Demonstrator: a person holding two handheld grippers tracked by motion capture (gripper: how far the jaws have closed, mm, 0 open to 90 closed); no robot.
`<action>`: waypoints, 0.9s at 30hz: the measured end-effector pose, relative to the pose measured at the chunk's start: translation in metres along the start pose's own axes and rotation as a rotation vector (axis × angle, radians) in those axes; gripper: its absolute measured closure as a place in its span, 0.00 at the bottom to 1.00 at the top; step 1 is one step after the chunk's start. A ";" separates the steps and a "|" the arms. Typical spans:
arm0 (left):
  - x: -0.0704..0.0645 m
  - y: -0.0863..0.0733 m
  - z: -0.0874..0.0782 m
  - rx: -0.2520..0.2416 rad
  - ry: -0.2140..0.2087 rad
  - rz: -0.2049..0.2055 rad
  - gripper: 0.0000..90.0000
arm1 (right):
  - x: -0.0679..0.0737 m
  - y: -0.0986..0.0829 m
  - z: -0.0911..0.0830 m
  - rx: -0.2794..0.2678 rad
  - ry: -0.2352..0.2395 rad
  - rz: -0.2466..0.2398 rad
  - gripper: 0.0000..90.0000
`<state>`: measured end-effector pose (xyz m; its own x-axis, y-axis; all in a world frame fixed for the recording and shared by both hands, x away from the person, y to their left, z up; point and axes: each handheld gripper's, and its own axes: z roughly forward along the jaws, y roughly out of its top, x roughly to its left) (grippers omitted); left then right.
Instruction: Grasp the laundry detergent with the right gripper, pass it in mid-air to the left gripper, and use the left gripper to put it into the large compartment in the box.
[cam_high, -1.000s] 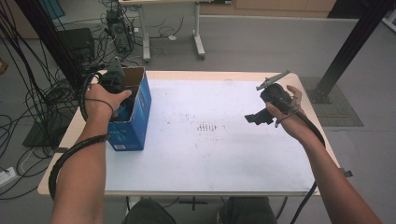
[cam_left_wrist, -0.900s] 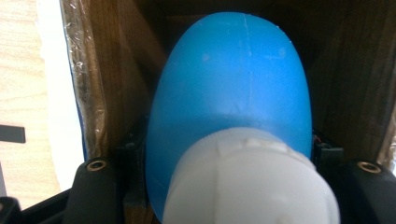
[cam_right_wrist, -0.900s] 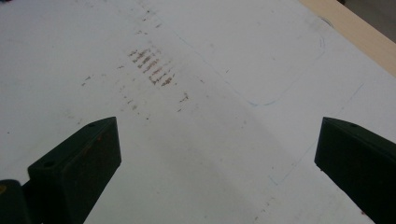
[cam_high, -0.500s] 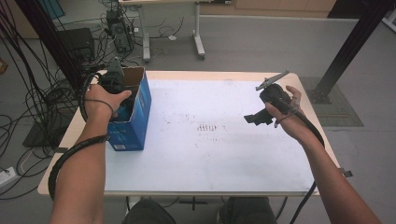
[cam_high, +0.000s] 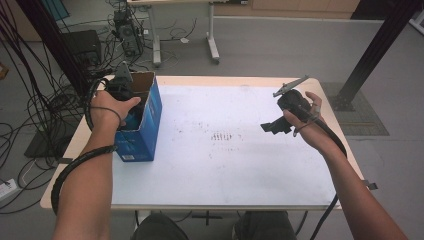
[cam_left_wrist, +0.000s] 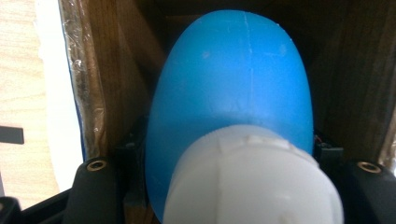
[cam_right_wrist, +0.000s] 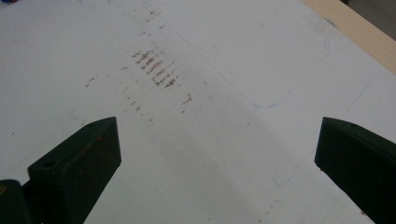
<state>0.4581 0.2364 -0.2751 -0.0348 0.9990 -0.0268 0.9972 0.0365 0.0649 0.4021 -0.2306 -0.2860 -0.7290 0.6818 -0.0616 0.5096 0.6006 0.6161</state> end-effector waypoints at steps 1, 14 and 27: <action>0.000 0.000 0.000 0.000 0.000 0.000 0.39 | 0.000 0.000 0.000 -0.001 0.000 0.001 0.00; -0.005 0.000 -0.007 -0.017 0.013 0.013 0.33 | 0.000 0.000 -0.001 -0.002 0.000 -0.001 0.00; -0.008 -0.001 -0.021 -0.042 0.049 0.030 0.29 | -0.001 0.001 -0.003 -0.007 -0.001 -0.002 0.00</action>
<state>0.4556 0.2288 -0.2537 -0.0091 0.9997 0.0242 0.9943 0.0064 0.1067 0.4017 -0.2319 -0.2828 -0.7295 0.6810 -0.0633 0.5051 0.5988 0.6216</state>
